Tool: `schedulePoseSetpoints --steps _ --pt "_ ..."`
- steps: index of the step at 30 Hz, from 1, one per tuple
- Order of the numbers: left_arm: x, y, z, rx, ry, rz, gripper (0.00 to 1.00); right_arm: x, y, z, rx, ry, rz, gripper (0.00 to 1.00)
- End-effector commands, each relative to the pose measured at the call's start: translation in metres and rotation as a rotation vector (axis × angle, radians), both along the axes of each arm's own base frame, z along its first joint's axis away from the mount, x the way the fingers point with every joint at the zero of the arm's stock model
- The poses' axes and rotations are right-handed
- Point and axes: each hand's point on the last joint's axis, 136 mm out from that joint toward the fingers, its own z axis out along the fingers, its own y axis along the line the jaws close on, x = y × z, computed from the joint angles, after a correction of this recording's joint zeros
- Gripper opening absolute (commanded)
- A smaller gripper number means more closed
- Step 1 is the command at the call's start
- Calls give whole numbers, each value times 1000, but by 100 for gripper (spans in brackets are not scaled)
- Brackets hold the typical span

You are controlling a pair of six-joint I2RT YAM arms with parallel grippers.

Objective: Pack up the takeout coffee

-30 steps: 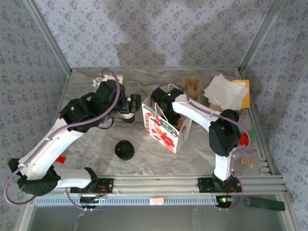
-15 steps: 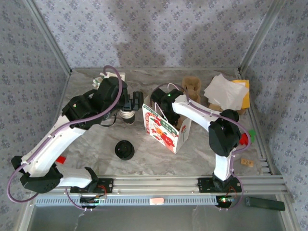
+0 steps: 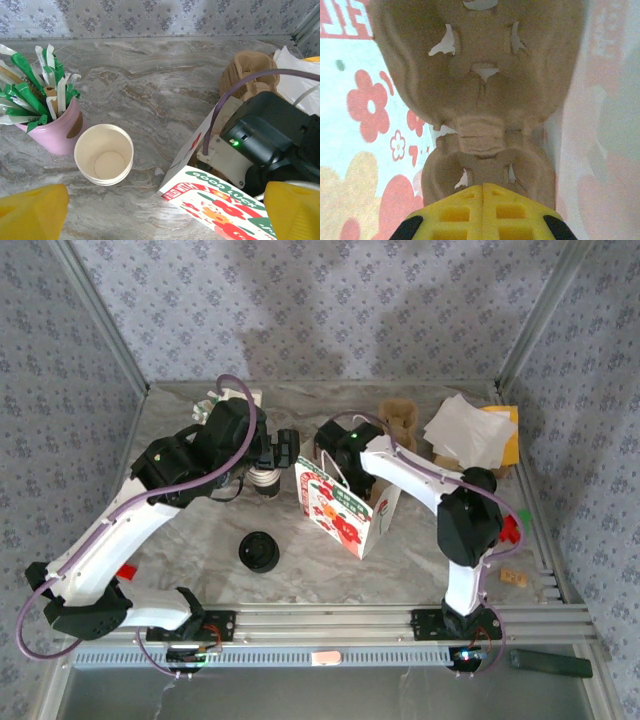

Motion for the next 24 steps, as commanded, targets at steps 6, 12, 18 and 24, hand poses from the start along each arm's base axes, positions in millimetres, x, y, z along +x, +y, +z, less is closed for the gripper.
schedulePoseSetpoints --steps 6,12,18,24 --pt "-7 15 24 -40 -58 10 100 -2 -15 60 12 -79 4 0" --pt "-13 26 30 -47 -75 25 100 -4 -16 94 54 -134 3 0" --pt "-19 39 38 -54 -96 43 100 1 -15 120 98 -206 -8 0" --pt "-25 44 38 -73 -89 50 100 6 -16 111 56 -223 -25 0"
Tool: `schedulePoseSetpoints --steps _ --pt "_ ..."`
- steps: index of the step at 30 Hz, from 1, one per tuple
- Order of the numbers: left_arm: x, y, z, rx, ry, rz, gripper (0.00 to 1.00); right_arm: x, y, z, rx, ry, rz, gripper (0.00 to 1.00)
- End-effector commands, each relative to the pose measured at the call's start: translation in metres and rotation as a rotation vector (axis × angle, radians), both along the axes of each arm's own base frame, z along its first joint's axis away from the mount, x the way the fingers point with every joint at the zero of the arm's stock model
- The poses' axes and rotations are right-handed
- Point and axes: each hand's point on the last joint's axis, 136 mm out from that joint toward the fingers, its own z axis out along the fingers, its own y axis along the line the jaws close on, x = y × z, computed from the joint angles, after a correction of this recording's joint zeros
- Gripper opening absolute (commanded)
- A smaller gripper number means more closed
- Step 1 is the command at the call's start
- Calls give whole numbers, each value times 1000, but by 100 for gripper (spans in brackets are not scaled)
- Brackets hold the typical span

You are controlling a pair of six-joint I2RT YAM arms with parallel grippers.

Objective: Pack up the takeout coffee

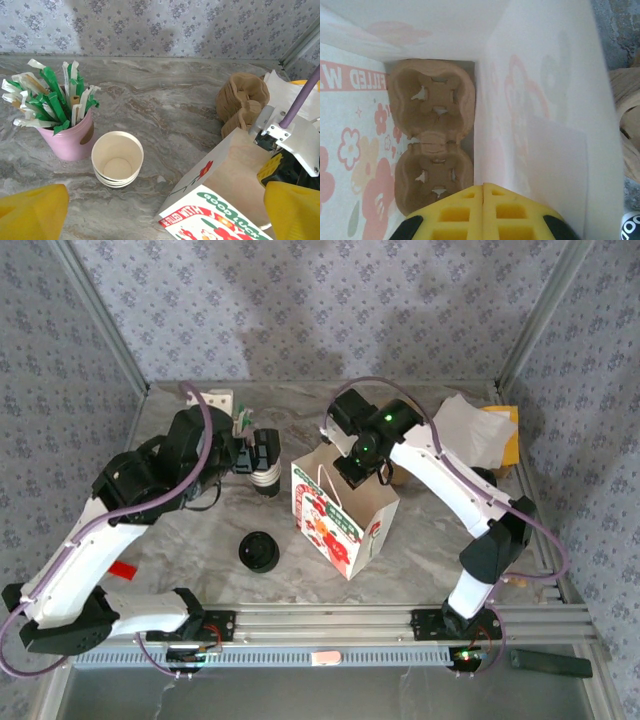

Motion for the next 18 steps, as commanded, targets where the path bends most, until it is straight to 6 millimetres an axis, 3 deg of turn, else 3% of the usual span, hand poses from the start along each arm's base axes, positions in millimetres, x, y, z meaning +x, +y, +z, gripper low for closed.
schedulePoseSetpoints --steps 1,4,7,11,16,18 --pt "-6 12 6 -10 -14 27 100 2 -5 1 -40 -27 -19 0" --pt "-7 13 1 -16 2 30 100 4 -2 17 -14 -72 -25 0" --pt "-8 11 -3 -9 18 21 100 1 8 49 59 -125 -2 3" --pt "-6 8 -1 3 15 12 100 -8 19 83 127 -165 38 13" --pt "-3 4 7 1 -1 3 100 -31 37 96 256 -58 93 31" --pt "-3 5 10 3 -6 2 100 -34 39 97 287 -32 101 33"
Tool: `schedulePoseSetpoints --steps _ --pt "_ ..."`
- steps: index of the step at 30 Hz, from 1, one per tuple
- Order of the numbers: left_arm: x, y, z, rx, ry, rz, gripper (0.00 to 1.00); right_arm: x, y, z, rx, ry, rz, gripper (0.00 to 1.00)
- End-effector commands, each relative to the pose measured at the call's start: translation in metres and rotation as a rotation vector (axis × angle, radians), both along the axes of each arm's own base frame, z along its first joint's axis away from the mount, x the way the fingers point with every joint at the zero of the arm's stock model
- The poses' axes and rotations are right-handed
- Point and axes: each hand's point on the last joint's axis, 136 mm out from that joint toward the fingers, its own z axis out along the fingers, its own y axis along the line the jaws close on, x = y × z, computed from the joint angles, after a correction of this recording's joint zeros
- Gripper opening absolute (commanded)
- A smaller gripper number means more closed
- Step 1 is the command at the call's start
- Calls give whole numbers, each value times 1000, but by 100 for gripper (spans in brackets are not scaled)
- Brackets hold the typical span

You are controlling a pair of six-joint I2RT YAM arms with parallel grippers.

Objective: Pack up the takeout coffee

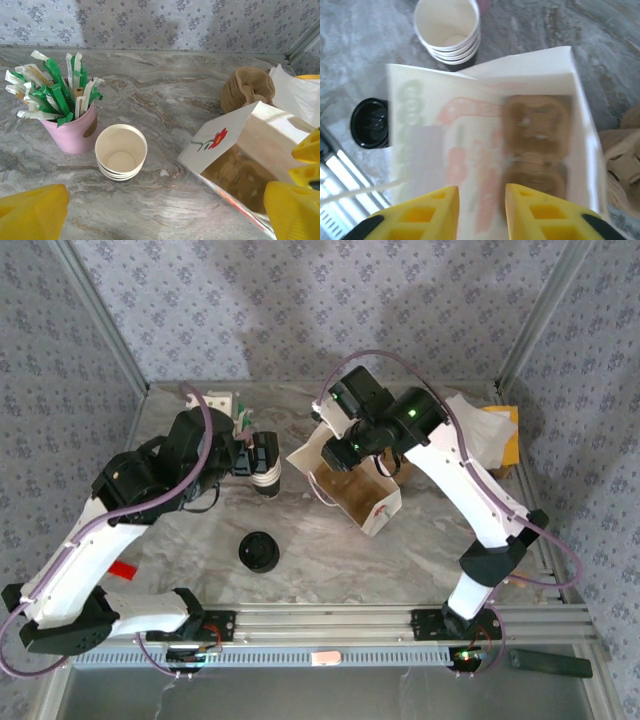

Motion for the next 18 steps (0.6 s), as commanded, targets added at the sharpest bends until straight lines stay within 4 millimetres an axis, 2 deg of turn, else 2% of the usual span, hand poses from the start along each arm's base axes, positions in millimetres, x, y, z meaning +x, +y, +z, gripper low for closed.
schedulePoseSetpoints --steps 1,10,18 --pt "-2 4 16 -12 -33 -5 100 -18 0 1 49 94 34 33" --pt "-8 13 15 -27 -29 15 100 3 -15 -28 65 182 -54 33" --pt "-7 9 13 -28 -20 11 100 -4 -11 -49 92 367 -5 39"
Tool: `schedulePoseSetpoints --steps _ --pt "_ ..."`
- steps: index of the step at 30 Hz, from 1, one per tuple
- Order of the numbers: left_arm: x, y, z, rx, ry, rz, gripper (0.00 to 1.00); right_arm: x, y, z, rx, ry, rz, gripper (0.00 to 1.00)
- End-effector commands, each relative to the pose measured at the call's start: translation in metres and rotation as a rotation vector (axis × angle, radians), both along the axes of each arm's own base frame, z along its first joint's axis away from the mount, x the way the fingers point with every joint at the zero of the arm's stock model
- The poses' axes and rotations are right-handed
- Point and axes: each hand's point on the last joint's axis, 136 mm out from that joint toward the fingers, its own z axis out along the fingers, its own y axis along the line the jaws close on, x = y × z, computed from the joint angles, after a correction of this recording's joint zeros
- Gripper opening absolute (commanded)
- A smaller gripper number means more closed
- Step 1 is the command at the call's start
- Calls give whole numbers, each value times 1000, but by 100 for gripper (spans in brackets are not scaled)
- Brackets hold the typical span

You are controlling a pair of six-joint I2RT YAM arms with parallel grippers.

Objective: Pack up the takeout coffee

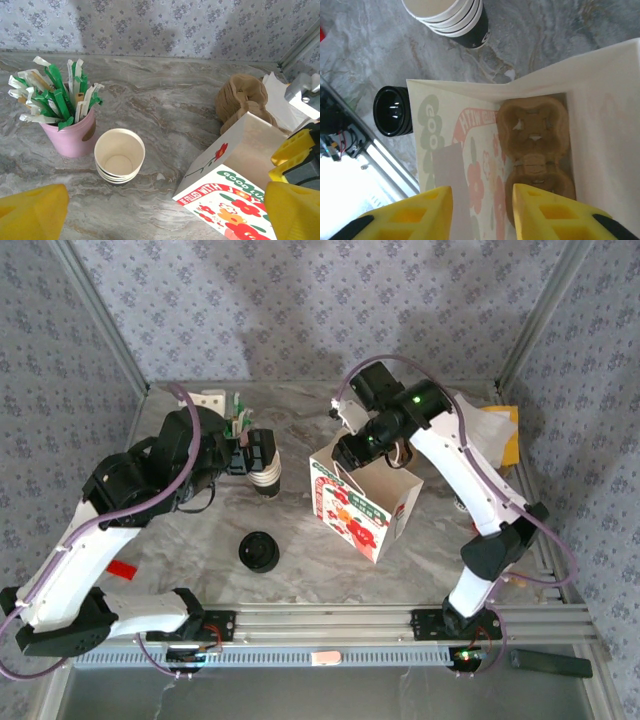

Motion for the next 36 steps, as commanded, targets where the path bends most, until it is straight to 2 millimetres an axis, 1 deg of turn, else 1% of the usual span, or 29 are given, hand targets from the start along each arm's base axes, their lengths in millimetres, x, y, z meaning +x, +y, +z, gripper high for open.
schedulePoseSetpoints --steps 1,3,4,6,7,9,11,13,16,19,23,26,29,32,36 --pt "-2 5 1 5 0 9 100 -16 11 -6 48 120 66 41" --pt "-2 4 0 7 2 9 100 -16 17 2 80 112 80 42" --pt "-1 4 0 9 0 10 100 -16 21 10 109 105 88 43" --pt "-1 3 0 12 -1 7 100 -14 28 32 171 64 91 43" --pt "0 3 2 13 -4 5 100 -13 31 46 206 38 86 44" --pt "1 1 4 22 -6 3 100 -11 31 73 257 -29 80 50" --pt "3 1 7 33 -13 2 100 -11 28 98 288 -102 70 57" --pt "4 1 10 43 -22 1 100 -9 21 115 291 -172 45 63" --pt "6 0 12 57 -30 1 100 -2 -1 127 233 -287 -23 71" --pt "8 -2 12 64 -30 -4 100 8 -33 119 104 -372 -115 79" --pt "8 -3 11 65 -28 -11 100 14 -66 93 -49 -364 -181 83" --pt "8 -3 7 68 -22 -13 100 15 -74 73 -129 -337 -177 83" --pt "7 -4 4 65 -17 -16 100 18 -76 60 -170 -321 -179 82" --pt "7 -4 2 62 -14 -18 100 20 -75 54 -176 -316 -182 80" --pt "8 -5 0 65 -13 -22 100 22 -73 49 -166 -298 -186 73"
